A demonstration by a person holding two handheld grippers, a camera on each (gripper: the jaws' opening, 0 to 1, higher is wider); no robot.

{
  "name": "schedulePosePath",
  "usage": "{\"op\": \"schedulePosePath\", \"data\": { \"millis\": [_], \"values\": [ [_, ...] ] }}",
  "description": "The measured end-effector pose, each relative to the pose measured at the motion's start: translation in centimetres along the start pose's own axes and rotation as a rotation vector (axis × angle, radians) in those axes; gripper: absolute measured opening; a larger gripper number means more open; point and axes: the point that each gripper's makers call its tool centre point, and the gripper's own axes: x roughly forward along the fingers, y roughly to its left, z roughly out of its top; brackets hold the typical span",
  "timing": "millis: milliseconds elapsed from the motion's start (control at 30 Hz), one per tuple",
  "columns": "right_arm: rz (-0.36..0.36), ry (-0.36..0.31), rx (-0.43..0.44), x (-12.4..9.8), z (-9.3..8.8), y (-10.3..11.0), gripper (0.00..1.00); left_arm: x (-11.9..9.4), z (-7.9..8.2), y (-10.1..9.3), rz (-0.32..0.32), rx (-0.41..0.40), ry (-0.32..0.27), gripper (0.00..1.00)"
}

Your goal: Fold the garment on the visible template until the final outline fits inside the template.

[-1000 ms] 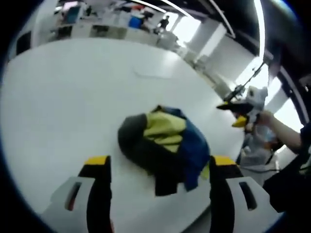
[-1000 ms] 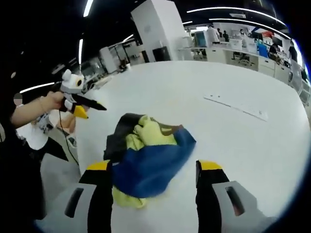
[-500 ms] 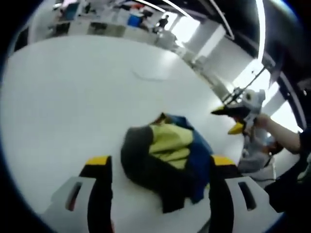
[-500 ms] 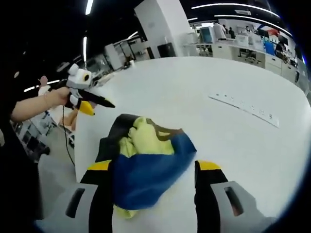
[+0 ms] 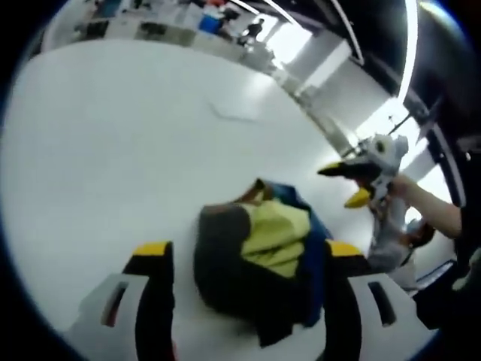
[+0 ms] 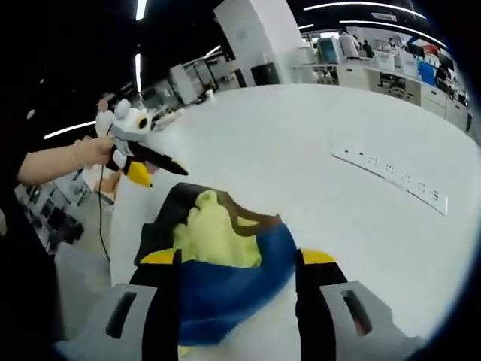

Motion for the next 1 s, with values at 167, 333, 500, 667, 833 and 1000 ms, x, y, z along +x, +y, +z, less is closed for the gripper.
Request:
{"op": "schedulePosePath", "data": {
  "millis": [167, 333, 500, 667, 833, 1000],
  "values": [
    [0.009, 0.031, -0.031, 1.4, 0.2, -0.8, 0.56, 1.0, 0.4, 1.0, -0.001, -0.02, 0.001, 0.72],
    [0.017, 0.036, -0.054, 2.7, 0.7, -1.6, 0.54, 2.1, 0.8, 1.4, -0.013, -0.042, 0.005, 0.68],
    [0.026, 0.063, -0.073, 3.8, 0.4, -2.3, 0.52, 3.0, 1.0, 1.6, -0.034, -0.053, 0.018, 0.61],
    [0.035, 0.081, -0.077, 4.5, 0.0, -3.0, 0.49, 3.7, 0.7, 1.9, -0.068, -0.102, 0.033, 0.57],
    [0.046, 0.105, -0.089, 5.2, -0.4, -3.6, 0.46, 4.1, 0.5, 2.4, -0.091, -0.155, 0.031, 0.51],
    [0.045, 0.132, -0.1, 6.0, -0.8, -4.4, 0.42, 4.6, 0.0, 2.9, -0.086, -0.146, 0.064, 0.49]
  ]
}}
